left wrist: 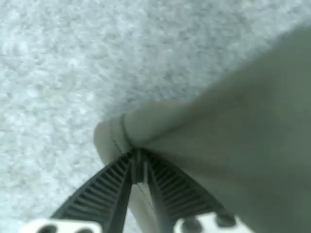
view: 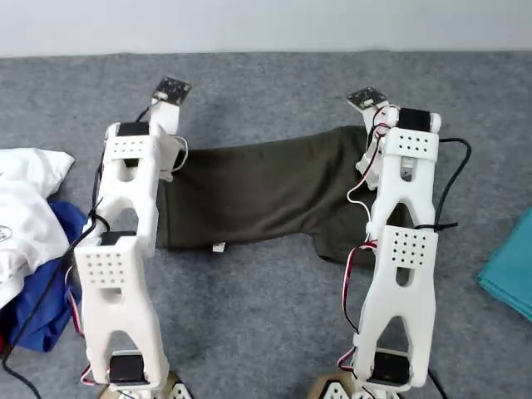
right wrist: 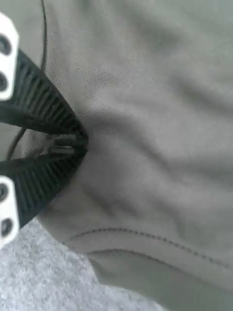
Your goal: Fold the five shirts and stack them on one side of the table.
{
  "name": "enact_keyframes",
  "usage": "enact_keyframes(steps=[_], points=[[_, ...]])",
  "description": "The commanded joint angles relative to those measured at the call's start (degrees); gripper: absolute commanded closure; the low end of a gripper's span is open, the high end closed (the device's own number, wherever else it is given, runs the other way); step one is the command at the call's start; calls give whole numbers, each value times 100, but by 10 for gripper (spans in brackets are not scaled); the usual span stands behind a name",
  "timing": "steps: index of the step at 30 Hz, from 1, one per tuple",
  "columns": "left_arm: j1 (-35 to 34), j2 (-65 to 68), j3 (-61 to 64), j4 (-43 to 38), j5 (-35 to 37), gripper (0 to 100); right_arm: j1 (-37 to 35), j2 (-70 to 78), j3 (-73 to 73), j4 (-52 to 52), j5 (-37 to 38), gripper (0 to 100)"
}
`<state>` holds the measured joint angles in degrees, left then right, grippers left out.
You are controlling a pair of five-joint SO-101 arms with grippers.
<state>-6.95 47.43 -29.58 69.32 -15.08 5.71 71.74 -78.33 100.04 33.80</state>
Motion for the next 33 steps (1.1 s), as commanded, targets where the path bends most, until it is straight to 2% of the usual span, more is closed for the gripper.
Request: enact_keyframes(steps=[1,8,14,19,25,28,33], points=[[-167,343,-1226,642,53,993,84,-84,-35,-48,-44,973],[-185,1029,-3125,2040,44,993,277,-163,-413,136,-44,973],[308,1099,-4444,3051,44,993,242,-171,-1134,286,-62,973],[448,958,-4857,3130,62,992,259,-207,-1442,303,-62,973],[624,457,-4840,3130,70,991,286,-998,-1451,303,-79,973],[1037,246,-4840,3121,70,991,286,-1648,-1451,303,-132,973],[1855,211,-4840,3121,79,991,391,-2897,-1451,303,-747,973]])
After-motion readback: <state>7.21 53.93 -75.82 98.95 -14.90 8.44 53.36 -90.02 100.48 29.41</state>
